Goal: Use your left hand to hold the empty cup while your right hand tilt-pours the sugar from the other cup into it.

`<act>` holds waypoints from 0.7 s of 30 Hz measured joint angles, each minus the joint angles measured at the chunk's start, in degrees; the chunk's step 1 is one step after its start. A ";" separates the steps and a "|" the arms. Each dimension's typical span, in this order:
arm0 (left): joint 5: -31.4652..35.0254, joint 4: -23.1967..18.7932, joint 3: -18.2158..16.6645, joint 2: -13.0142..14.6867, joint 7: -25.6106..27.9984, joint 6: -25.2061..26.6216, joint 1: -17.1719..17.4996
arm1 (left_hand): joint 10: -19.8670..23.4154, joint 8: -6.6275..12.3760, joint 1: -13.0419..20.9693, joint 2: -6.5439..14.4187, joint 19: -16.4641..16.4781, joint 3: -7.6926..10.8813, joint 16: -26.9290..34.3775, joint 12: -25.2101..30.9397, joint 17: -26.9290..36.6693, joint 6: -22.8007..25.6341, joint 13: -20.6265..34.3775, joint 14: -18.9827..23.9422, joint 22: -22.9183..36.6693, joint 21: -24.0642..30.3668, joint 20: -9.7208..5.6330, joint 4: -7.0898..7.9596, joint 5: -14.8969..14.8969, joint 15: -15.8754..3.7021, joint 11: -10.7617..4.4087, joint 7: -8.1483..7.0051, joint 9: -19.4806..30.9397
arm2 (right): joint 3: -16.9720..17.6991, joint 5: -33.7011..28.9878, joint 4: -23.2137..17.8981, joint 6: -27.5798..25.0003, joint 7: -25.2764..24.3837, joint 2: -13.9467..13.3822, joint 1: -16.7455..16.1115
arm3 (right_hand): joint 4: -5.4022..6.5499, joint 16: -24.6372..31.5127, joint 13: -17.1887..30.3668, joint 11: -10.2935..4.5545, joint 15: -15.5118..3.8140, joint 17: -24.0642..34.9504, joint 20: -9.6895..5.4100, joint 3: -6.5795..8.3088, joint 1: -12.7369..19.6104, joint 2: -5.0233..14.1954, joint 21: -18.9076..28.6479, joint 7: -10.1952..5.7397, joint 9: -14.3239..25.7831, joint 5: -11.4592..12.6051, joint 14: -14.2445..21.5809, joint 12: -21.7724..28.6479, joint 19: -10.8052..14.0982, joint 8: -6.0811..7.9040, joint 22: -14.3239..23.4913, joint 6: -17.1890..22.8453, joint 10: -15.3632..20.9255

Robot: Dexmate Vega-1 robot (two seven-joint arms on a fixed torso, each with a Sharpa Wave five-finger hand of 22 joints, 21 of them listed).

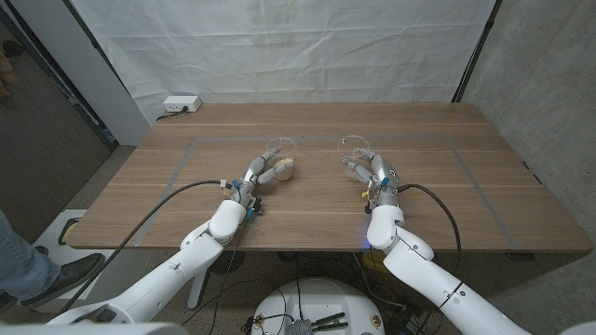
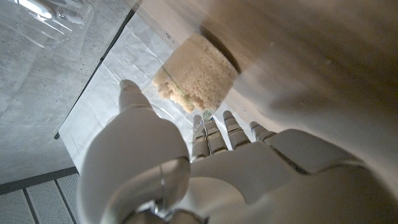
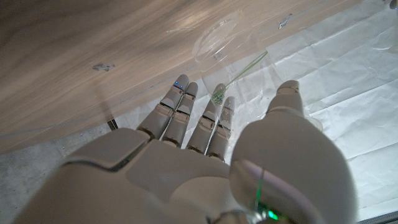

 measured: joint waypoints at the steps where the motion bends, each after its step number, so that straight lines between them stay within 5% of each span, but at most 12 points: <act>1: -0.07 -0.10 -0.03 0.09 -0.13 0.32 -0.01 | -0.23 0.00 0.00 0.00 0.00 0.00 0.00 0.00 0.00 -0.35 0.00 -0.15 0.00 0.00 0.00 0.00 0.00 0.15 0.21 0.35 0.00 | 0.00 0.05 0.03 0.01 -0.08 0.00 0.05 | 0.00 0.00 0.00 0.00 0.00 0.00 0.00 0.00 0.00 0.00 0.00 0.00 0.00 0.00 0.00 0.00 0.00 0.00 0.00 0.00 0.00; 10: -0.17 -1.43 -0.05 0.85 -0.97 1.98 0.02 | -2.85 -0.22 -0.53 -0.53 -0.12 -0.24 0.01 0.00 0.00 -3.47 0.00 -2.36 0.00 0.00 0.13 0.24 0.42 1.13 2.64 2.86 0.00 | -0.07 0.09 0.11 0.22 -0.66 -0.18 0.25 | 0.00 0.00 0.00 0.00 0.00 0.00 0.00 0.00 0.00 0.00 0.00 0.00 0.01 0.00 0.00 0.00 0.00 0.00 0.00 0.00 0.00; 21: -0.87 -4.49 -0.37 2.65 -2.77 4.80 0.88 | -5.90 -0.22 -1.13 0.08 -0.30 -0.70 0.01 -0.21 0.00 -6.73 0.00 -4.29 0.00 0.00 0.31 0.24 0.43 2.44 3.08 4.07 0.00 | -0.10 0.37 0.06 0.45 -0.68 -0.39 0.31 | 0.00 0.00 0.30 0.00 0.00 0.16 0.01 0.00 0.04 -0.05 0.00 0.00 0.04 0.00 0.00 -0.44 0.01 -0.01 0.00 0.00 0.00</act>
